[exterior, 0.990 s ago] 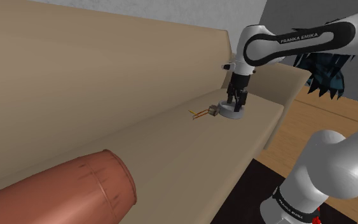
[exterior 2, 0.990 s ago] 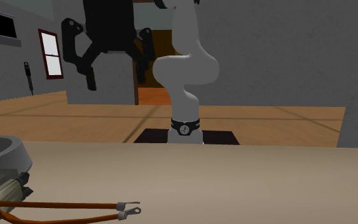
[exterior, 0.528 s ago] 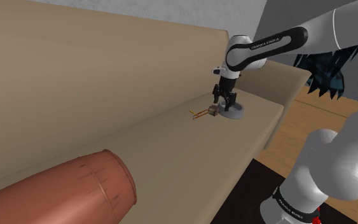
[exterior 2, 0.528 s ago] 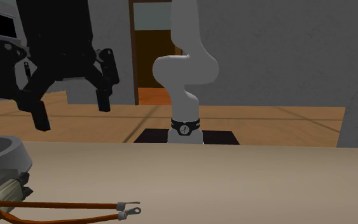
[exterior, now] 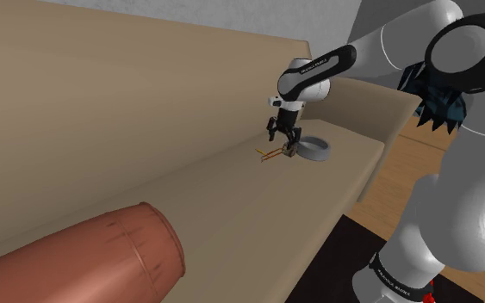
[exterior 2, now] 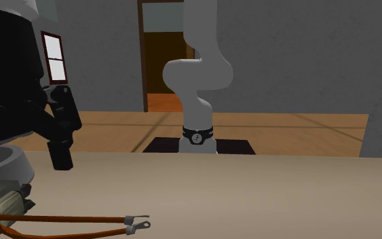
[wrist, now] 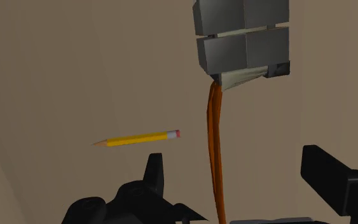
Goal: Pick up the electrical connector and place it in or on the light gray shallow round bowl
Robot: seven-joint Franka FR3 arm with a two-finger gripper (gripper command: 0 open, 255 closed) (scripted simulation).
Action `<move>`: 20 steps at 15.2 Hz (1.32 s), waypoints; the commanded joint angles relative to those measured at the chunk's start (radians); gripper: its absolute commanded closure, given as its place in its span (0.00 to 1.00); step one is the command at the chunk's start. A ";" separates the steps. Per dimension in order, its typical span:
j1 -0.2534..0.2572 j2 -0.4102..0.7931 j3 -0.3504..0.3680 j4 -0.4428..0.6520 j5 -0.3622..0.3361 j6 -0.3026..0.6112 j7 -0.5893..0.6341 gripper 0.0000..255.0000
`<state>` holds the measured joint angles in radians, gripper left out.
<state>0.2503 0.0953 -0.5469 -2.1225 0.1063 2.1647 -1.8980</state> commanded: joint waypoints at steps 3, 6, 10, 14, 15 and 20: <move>-0.004 0.042 0.008 -0.010 0.033 0.047 -0.044 0.00; -0.007 0.067 0.012 -0.027 0.053 0.083 -0.057 0.00; -0.008 0.072 0.013 -0.029 0.057 0.090 -0.060 0.00; -0.008 0.071 0.013 -0.029 0.057 0.090 -0.059 0.00; -0.008 0.071 0.013 -0.029 0.057 0.090 -0.059 1.00; -0.008 0.071 0.013 -0.029 0.057 0.090 -0.059 1.00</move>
<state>0.2424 0.1668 -0.5335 -2.1519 0.1629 2.2543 -1.9575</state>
